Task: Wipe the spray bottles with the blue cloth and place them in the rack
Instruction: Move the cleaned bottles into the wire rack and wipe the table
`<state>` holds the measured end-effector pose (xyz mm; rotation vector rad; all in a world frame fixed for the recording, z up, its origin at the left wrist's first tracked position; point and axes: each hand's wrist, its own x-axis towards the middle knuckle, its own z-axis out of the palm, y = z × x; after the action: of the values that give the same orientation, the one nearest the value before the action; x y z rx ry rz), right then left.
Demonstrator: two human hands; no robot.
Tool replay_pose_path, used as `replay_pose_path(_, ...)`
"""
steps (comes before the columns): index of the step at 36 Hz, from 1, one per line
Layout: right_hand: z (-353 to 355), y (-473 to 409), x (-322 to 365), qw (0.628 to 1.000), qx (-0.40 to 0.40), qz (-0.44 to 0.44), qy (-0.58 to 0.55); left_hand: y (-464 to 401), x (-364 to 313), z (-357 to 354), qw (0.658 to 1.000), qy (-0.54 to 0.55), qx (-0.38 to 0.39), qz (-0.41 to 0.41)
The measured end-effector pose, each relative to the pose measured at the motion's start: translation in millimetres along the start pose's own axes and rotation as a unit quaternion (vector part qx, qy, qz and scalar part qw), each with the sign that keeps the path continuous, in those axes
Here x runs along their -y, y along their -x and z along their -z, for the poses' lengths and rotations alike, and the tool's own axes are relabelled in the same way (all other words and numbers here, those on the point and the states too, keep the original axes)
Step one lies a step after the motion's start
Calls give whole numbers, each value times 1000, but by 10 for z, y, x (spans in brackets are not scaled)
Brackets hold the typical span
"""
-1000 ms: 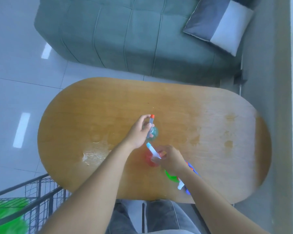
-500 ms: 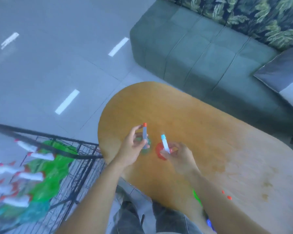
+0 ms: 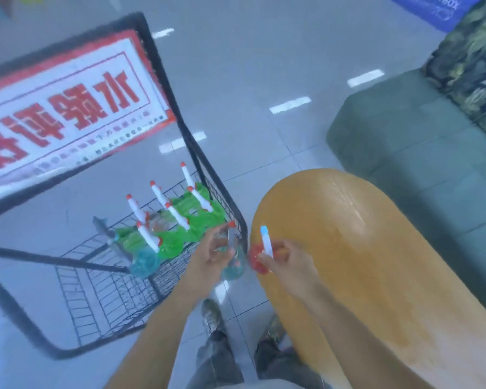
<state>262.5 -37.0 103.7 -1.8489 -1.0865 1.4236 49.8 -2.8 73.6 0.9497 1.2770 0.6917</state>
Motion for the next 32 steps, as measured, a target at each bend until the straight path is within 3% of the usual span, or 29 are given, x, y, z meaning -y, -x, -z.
replay_pose_path(19, -2297, 175, 743, 977, 189, 41, 89, 1158, 444, 2039, 974, 85, -210, -7)
replay_pose_path(32, -3163, 125, 889, 968, 225, 26, 105, 773, 712, 2896, 920, 140, -366, 16)
